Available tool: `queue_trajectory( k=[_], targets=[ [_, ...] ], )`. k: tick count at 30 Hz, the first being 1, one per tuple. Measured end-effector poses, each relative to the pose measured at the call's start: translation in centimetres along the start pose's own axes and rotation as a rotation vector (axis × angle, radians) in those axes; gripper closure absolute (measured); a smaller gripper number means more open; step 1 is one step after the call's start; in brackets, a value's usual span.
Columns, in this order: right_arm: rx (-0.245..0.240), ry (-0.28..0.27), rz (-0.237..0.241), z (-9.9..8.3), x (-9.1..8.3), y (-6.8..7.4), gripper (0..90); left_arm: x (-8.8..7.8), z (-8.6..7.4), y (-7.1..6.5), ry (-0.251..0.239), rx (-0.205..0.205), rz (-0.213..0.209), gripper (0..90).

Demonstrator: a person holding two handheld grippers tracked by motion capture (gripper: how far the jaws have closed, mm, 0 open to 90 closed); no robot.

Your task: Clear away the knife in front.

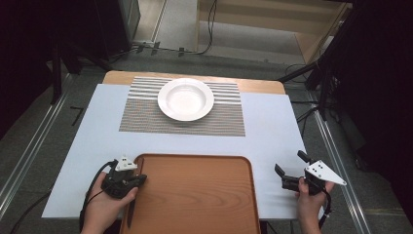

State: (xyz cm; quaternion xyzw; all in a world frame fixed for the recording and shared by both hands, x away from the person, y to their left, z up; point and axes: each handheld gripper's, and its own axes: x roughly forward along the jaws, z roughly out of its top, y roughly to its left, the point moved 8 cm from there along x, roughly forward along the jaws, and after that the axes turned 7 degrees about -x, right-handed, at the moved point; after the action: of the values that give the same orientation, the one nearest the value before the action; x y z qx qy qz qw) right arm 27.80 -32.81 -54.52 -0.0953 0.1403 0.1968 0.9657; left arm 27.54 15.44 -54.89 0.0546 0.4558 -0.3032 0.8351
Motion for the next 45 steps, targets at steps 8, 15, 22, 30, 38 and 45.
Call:
queue_trajectory(
  k=[8,15,22,30,38,45],
  targets=[
    [0.0,0.0,0.0,0.0,0.0,0.0,0.0,-1.0,1.3,-0.6,-0.101,0.003,-0.067,71.6],
    [0.0,0.0,0.0,0.0,0.0,0.0,0.0,-2.4,3.0,-0.3,-0.253,0.005,-0.065,11.3],
    [0.0,0.001,-0.001,0.0,0.0,0.0,0.0,-3.9,4.0,0.9,-0.381,0.006,-0.112,0.0],
    [-0.002,0.001,-0.002,0.0,0.0,0.0,0.0,-4.9,4.1,2.7,-0.431,0.035,-0.053,0.0],
    [0.001,-0.001,-0.009,0.0,-0.1,0.0,0.0,-5.9,3.8,4.7,-0.477,0.009,-0.019,0.0],
    [0.009,-0.008,-0.009,0.1,-0.2,-0.1,0.0,-6.6,3.4,6.5,-0.496,-0.003,0.015,0.0]
  ],
)
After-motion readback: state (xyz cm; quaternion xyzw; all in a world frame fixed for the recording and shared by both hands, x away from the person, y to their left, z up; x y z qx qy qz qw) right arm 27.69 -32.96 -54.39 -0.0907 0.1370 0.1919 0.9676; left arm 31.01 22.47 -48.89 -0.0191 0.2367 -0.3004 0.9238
